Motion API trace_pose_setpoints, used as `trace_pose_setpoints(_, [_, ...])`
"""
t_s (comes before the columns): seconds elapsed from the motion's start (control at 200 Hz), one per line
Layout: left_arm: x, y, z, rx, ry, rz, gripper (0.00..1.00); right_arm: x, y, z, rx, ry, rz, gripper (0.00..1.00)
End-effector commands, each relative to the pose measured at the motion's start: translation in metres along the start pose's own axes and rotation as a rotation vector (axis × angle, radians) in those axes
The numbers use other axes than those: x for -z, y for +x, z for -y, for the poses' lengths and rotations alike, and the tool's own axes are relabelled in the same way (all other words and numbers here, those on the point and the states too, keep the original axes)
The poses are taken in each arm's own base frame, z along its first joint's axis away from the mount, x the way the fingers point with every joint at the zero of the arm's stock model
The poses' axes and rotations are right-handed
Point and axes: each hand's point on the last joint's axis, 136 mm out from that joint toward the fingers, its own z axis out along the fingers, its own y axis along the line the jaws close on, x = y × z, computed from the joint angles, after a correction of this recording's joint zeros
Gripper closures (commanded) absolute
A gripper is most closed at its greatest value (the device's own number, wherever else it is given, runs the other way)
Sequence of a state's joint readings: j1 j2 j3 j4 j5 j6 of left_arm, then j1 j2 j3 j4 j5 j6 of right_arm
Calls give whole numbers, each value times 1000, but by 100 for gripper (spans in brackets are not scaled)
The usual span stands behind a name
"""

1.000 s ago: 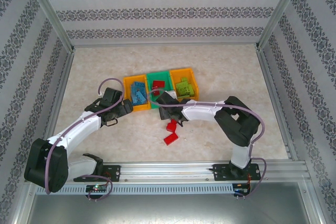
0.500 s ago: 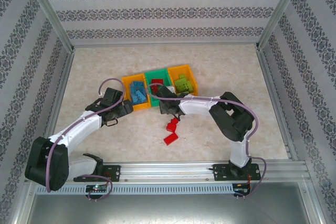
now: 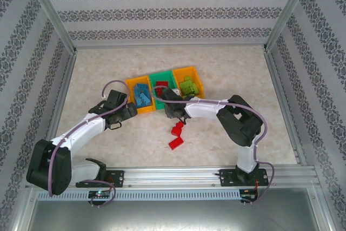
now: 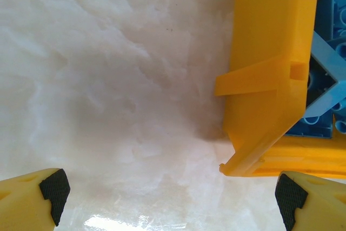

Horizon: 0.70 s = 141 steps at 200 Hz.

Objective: Sort the legos into containers by color

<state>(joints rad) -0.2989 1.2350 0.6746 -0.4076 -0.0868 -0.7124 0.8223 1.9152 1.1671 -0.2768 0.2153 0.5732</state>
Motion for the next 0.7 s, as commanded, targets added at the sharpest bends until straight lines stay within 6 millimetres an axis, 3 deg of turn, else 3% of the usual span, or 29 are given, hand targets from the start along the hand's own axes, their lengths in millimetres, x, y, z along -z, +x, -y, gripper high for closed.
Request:
trace_pose_setpoints(0.0, [8, -15, 1, 16, 7, 56, 1, 32, -5, -19, 13, -80, 20, 71])
trace_pose_setpoints(0.21, [12, -15, -4, 25, -11, 70, 1, 78, -33, -61, 54, -280, 55, 71])
trace_pose_setpoints(0.39, [16, -15, -13, 59, -30, 97, 1, 104, -67, -97, 55, -453, 105, 71])
trace_pose_setpoints(0.525, [16, -13, -14, 65, -28, 97, 1, 104, -100, -118, 24, -539, 145, 71])
trace_pose_setpoints(0.699, [16, -11, -14, 61, -27, 90, 1, 81, -139, -139, -27, -605, 144, 70])
